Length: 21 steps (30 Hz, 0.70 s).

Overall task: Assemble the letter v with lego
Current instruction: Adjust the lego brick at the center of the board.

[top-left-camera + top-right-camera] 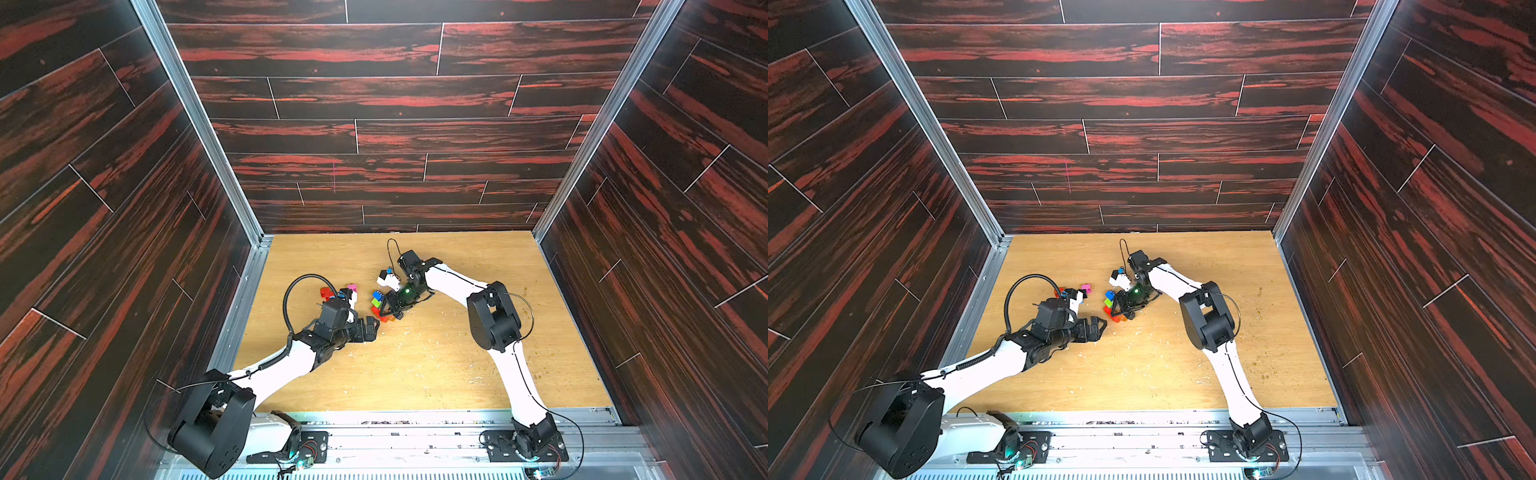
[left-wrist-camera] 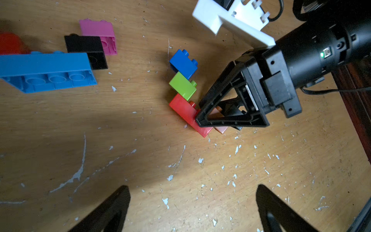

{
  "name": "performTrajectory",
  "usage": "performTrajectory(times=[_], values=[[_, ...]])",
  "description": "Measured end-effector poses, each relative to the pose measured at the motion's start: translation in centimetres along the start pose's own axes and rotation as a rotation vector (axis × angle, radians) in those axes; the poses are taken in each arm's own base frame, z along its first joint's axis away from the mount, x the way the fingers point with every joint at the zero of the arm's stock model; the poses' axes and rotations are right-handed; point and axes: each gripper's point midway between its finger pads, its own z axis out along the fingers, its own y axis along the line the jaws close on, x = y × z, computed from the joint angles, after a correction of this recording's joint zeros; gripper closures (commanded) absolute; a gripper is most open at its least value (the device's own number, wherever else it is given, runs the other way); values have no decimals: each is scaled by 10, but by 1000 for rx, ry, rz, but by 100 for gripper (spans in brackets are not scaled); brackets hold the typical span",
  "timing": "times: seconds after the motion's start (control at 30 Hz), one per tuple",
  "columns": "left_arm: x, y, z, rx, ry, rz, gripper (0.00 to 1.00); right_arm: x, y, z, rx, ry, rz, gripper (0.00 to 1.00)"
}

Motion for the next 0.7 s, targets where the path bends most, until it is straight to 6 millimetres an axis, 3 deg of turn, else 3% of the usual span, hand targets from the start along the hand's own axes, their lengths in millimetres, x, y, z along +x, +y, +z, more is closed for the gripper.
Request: performTrajectory(times=[0.4,0.43,0.47,0.7], values=[[1,1,2,-3,5,-1,0,-20,-18,-9,131,-70,7,37],[1,1,2,-4,5,-1,0,-21,-19,-10,139,-75,10,31],[2,2,3,-6,7,-1,0,-23,-21,-11,154,-83,13,15],[14,12,15,-41,55,-8,0,-28,-37,-27,279,-135,13,13]])
